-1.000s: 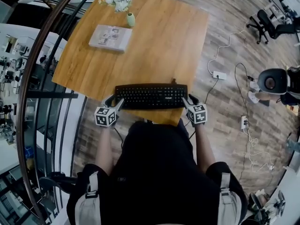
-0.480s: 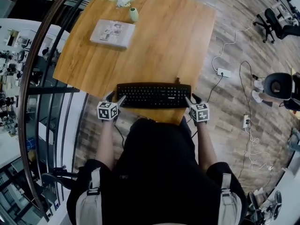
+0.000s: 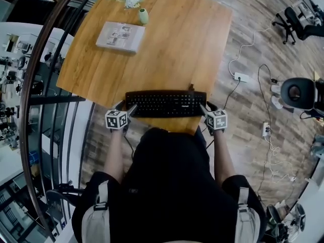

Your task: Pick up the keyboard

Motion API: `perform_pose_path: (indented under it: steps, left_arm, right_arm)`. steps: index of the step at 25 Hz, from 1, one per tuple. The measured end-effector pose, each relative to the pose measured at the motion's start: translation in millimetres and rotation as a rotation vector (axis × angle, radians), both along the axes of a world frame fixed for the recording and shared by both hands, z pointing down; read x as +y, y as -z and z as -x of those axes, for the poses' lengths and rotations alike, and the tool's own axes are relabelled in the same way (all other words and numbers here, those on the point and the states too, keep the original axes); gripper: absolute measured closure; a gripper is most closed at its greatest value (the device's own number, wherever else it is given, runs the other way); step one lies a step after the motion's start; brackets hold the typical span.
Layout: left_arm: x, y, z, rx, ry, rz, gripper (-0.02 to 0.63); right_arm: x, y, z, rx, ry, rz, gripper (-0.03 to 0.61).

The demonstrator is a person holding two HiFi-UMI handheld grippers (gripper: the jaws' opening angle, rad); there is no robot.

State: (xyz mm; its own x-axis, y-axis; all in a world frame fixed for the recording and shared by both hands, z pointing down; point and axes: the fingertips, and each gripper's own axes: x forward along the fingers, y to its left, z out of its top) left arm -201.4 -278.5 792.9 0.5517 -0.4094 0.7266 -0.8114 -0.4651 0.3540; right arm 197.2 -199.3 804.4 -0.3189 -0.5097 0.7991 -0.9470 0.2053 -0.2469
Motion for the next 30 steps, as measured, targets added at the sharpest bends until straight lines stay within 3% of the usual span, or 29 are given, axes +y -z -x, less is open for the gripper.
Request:
perform_pose_path:
  steps: [7,11,19,30]
  left_arm:
    - [5,-6,-8,0.068,0.006,0.046,0.296]
    - [6,-7,-8,0.022,-0.019,0.026,0.296]
    - [8,0,-6,0.017,0.010,0.026,0.298]
    - [-2,62,17,0.035,0.093,-0.136,0.298]
  right_arm:
    - [4,-4,0,-0.189,-0.111,0.020,0.415]
    - [4,-4,2,-0.302,-0.206,0.020,0.437]
    - [7,5,5,-0.312,-0.226,0.030,0.437]
    - [-5,47,22,-0.344,-0.202,-0.075,0.437]
